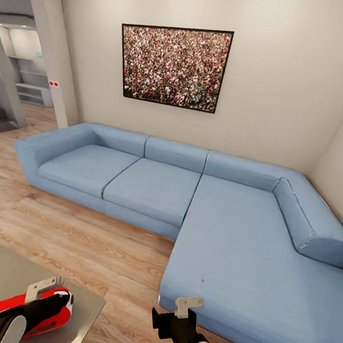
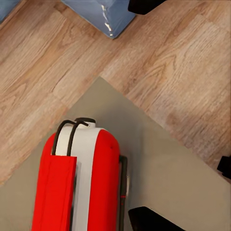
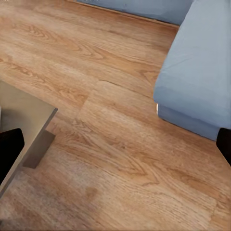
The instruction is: Turn on the radio receiver that's on the table in the living room.
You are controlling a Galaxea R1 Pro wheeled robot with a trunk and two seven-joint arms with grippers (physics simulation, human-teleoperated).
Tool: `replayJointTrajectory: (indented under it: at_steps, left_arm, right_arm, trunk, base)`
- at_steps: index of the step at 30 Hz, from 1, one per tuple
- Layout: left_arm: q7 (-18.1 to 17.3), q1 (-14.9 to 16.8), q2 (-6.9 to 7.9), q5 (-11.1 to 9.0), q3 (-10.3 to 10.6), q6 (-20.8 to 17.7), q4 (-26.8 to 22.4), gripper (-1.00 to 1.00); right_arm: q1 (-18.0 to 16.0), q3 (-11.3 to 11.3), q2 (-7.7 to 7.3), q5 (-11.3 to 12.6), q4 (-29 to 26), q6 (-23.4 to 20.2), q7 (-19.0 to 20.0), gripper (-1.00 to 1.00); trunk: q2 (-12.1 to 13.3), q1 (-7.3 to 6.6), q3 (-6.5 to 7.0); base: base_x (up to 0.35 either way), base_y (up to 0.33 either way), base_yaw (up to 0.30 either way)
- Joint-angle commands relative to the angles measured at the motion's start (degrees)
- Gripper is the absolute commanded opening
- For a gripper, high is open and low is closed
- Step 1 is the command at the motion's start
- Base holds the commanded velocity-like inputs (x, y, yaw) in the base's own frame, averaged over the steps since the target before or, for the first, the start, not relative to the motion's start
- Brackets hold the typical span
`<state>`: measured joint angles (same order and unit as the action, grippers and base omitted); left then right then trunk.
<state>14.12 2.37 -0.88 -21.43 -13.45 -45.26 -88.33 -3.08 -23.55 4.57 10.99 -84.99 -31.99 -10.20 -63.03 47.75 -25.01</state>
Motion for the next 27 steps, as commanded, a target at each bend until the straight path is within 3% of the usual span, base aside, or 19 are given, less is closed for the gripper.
replayJointTrajectory:
  at_steps: [1, 14, 27]
  left_arm:
    - [-0.01, 0.0, 0.0, 0.0, 0.0, 0.0, 0.0, 1.0]
    - [-0.04, 0.0, 0.0, -0.02, 0.0, 0.0, 0.0, 1.0]
    - [0.03, 0.0, 0.0, 0.07, 0.08, 0.0, 0.08, 1.0]
  right_arm:
    - [0.0, 0.0, 0.0, 0.0, 0.0, 0.0, 0.0, 1.0]
    - [0.0, 0.0, 0.0, 0.03, 0.0, 0.0, 0.0, 1.0]
    - [0.0, 0.0, 0.0, 0.07, 0.0, 0.0, 0.0, 1.0]
  trunk:
    - [0.0, 0.0, 0.0]
    - [0.0, 0.0, 0.0]
    - [0.0, 0.0, 0.0]
  base:
    - [0.049, 0.005, 0.0]
    - [0.006, -0.003, 0.0]
    - [0.0, -0.264, 0.0]
